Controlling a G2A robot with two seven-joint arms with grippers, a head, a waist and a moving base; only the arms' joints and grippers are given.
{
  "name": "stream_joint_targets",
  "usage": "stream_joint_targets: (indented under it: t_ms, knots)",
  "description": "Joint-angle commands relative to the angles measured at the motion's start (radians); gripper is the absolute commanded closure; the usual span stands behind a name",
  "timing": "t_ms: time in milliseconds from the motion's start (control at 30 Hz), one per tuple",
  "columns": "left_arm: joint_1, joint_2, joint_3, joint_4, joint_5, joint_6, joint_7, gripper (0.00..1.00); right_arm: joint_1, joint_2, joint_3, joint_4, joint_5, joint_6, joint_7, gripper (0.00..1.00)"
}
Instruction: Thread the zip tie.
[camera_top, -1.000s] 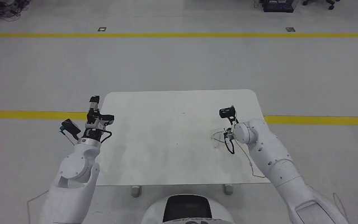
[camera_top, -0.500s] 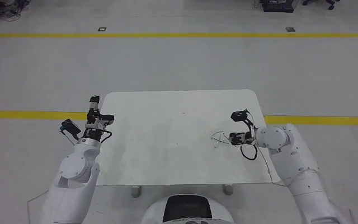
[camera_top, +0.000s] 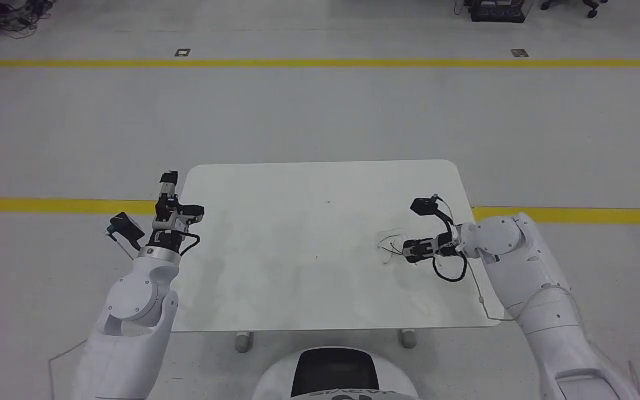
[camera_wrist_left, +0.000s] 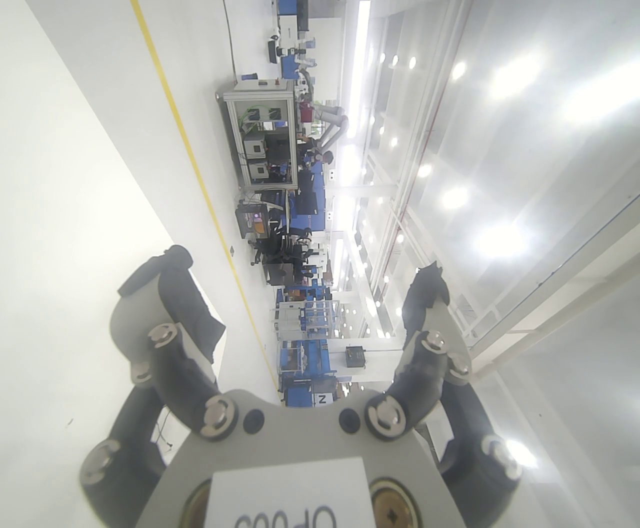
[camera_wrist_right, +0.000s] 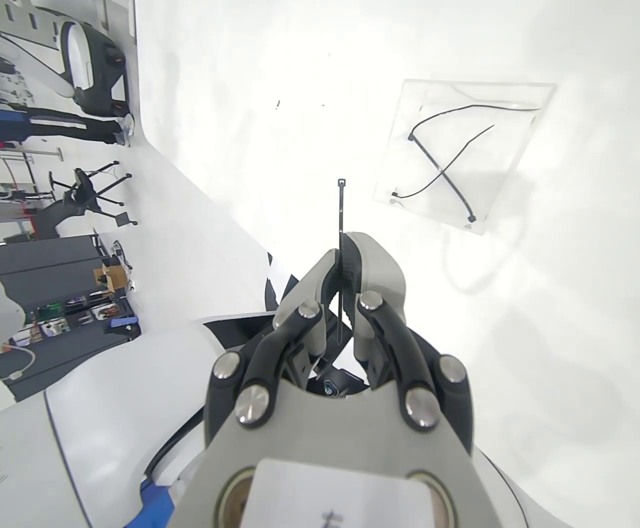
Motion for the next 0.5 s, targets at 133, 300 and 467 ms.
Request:
stream_joint_targets:
  t_ms: [133,300,467]
  knots:
    - [0.000,0.000,0.000,0.000,0.000,0.000,0.000,0.00,-0.010,-0.001,-0.006,-0.006,0.029,0.000,-0.015,1.00]
    - [0.000,0.000,0.000,0.000,0.000,0.000,0.000,0.00,-0.010,0.010,0.016,0.021,0.192,0.000,0.028,1.00]
    - [0.000,0.000,0.000,0.000,0.000,0.000,0.000,0.00,-0.009,0.023,0.031,0.046,0.357,0.000,0.081,1.00]
